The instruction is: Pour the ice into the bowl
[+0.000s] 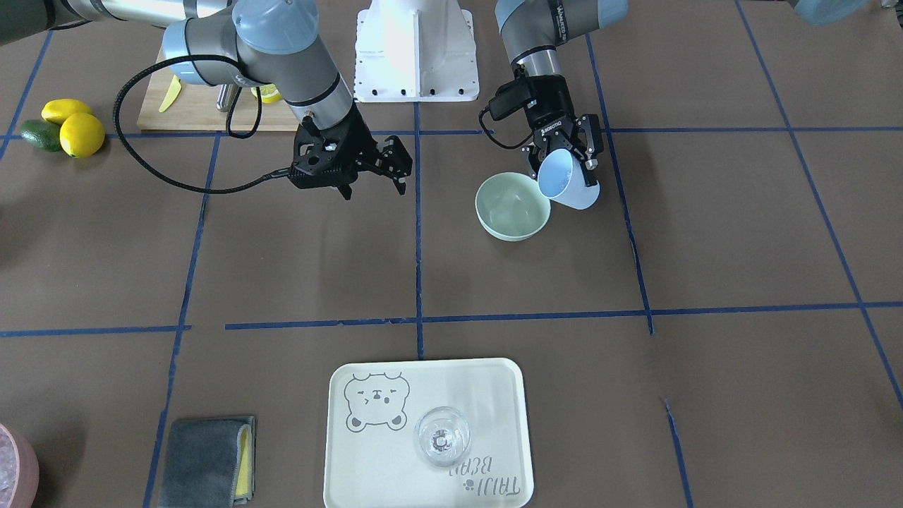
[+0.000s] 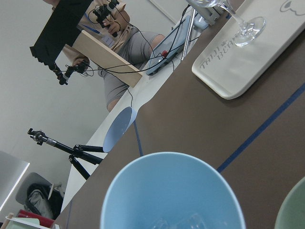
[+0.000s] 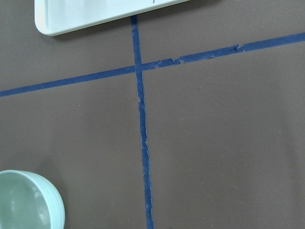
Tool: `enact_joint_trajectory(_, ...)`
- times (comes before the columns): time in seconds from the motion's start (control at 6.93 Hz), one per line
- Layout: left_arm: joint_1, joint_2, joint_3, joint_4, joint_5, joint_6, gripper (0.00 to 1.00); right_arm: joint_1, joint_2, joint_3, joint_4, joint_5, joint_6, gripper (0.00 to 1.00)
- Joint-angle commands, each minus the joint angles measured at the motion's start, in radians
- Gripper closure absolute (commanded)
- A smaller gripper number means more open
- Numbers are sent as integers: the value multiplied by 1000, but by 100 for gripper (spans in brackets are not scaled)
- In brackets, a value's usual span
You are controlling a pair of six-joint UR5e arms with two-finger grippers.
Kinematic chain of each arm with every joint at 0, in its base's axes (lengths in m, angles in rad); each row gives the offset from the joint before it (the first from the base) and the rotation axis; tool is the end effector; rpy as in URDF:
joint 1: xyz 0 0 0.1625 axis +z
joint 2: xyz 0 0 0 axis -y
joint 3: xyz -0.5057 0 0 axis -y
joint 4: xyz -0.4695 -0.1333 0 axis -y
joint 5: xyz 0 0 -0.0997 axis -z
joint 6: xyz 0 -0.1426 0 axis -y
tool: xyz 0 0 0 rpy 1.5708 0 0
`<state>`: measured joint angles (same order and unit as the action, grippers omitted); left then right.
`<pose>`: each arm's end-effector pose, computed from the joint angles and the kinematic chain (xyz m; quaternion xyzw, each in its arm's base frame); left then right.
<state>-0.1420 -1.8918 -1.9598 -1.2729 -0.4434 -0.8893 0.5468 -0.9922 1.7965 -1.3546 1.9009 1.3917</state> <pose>0.5880 -0.3488 0.3525 0.5485 -0.0508 0.1151 0.8266 -0.6119 -0.4744 0.2333 0.0370 -0.5013 0.0785 0.8609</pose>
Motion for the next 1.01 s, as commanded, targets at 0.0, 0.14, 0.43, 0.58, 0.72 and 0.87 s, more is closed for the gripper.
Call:
enact_joint_trajectory(0.0, 18, 0, 7, 24, 92, 163, 100, -1, 0, -2, 0, -3, 1, 0)
enact_joint_trajectory(0.14, 18, 0, 7, 24, 95, 278, 100, -1, -2, -2, 2, -3, 1, 0)
enact_joint_trajectory(0.43, 19, -1, 9, 24, 95, 526, 100, 1, -2, -2, 2, -3, 1, 0)
enact_joint_trajectory(0.58, 18, 2, 10, 24, 94, 618, 100, 1, -2, -2, 2, -3, 1, 0)
enact_joint_trajectory(0.72, 16, 8, 12, 24, 95, 680, 100, 1, -3, -2, 2, -3, 1, 0)
enact_joint_trajectory(0.87, 15, 8, 12, 26, 95, 761, 100, -1, -3, -3, 2, -3, 1, 0)
